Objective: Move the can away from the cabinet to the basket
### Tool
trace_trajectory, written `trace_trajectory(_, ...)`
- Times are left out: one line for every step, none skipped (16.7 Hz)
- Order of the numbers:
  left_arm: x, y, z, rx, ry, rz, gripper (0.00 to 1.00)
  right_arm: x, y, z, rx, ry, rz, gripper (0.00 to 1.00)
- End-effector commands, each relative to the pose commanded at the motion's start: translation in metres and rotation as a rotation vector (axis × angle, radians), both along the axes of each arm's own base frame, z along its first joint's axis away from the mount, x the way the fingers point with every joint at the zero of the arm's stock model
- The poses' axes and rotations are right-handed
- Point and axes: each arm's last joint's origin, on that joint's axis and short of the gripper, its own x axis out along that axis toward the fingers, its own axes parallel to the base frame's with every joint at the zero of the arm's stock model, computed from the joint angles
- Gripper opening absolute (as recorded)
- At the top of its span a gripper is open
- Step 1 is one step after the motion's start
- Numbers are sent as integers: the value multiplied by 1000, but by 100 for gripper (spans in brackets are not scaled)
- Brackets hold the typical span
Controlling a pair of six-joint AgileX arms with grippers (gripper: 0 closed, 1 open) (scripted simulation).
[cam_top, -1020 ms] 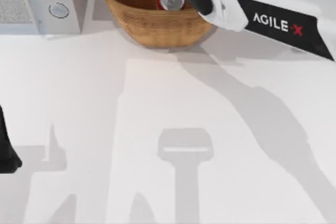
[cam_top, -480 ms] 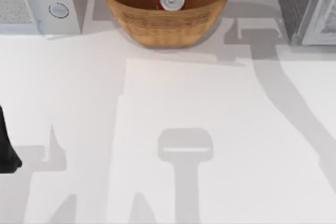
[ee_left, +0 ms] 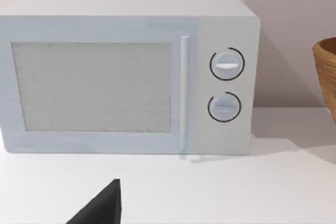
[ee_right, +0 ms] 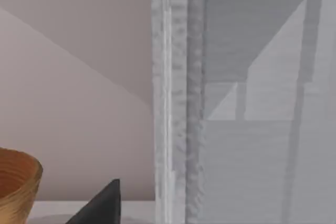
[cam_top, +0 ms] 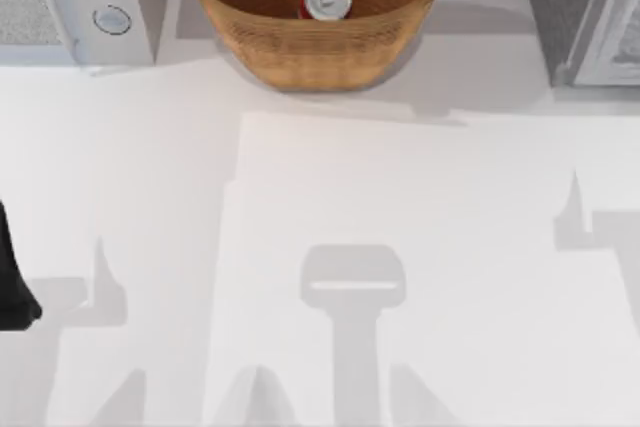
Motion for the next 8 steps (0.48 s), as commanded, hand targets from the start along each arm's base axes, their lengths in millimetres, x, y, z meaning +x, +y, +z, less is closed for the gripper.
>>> trace_trajectory(0, 0, 0, 0, 0, 0, 100, -9, -4, -22, -2, 11, 1, 100)
trace_trajectory(0, 0, 0, 0, 0, 0, 100, -15, -7, -42, -4, 23, 1, 100)
trace_trajectory(0, 0, 0, 0, 0, 0, 100, -19, -9, -61, -5, 34, 2, 100)
trace_trajectory(0, 0, 0, 0, 0, 0, 100, -22, -11, -77, -5, 44, 3, 100)
trace_trajectory(0, 0, 0, 0, 0, 0, 100, -23, -12, -90, -5, 53, 3, 100)
trace_trajectory(0, 0, 0, 0, 0, 0, 100, -24, -14, -100, -5, 61, 4, 100)
trace_trajectory(0, 0, 0, 0, 0, 0, 100, -24, -14, -108, -5, 66, 5, 100)
trace_trajectory(0, 0, 0, 0, 0, 0, 100, -25, -15, -113, -5, 69, 5, 100)
